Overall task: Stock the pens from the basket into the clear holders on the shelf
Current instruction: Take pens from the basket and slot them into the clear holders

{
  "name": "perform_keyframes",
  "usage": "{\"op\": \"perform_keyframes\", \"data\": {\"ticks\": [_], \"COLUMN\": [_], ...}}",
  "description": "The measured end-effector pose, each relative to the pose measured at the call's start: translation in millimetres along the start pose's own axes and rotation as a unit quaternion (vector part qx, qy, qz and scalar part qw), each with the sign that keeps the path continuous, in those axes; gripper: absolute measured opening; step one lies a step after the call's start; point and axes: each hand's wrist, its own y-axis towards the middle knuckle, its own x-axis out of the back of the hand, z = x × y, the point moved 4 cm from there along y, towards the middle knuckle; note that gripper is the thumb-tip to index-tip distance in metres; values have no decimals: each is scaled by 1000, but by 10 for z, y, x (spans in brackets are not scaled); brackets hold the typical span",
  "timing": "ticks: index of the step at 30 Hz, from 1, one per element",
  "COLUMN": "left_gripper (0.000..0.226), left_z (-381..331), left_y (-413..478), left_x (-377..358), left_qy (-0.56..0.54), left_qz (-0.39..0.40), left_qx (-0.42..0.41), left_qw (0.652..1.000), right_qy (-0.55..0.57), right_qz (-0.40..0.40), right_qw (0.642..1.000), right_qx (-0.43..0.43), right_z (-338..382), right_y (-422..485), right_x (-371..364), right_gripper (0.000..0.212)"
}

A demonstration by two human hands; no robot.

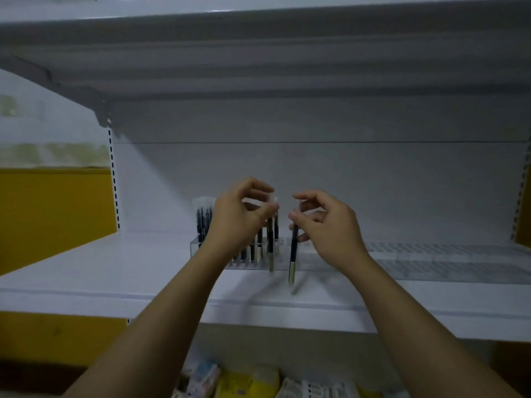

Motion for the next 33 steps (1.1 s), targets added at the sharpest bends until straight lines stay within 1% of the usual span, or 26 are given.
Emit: {"op": "perform_keyframes", "data": {"ticks": [6, 11, 14, 20, 25, 28, 29, 31, 33], "left_gripper": [17, 16, 16, 14, 15, 17, 18, 17, 17], "left_z": [96, 179, 223, 345, 352, 375, 376, 372, 387], "left_y": [342, 536, 629, 736, 821, 811, 807, 807, 798], "left_x": [16, -29, -40, -94, -76, -90, -96, -125, -184], "left_qy": [40, 68, 74, 97, 135, 138, 136, 148, 178], "left_qz": [-29, -48, -53, -47, -25, -24, -27, -21, 12], "left_qx": [-16, -36, -42, -28, -41, -40, -39, -42, -36], "left_qw": [999, 996, 995, 994, 990, 989, 990, 988, 983], "right_qy": [-11, -17, -20, -10, -3, -10, -22, -84, -158], "right_qz": [-35, -70, -77, -69, -56, -40, -32, -9, 27], "right_qw": [999, 997, 996, 997, 998, 999, 999, 996, 986], "right_qx": [19, 38, 43, 26, 27, 21, 19, 32, 54], "right_z": [-87, -156, -218, -406, -439, -466, -480, -509, -537], "right_y": [450, 654, 749, 812, 861, 856, 837, 768, 674], "right_x": [-71, -135, -156, -202, -211, -270, -292, -325, -361], "right_gripper": [26, 21, 21, 23, 23, 23, 22, 18, 21]}}
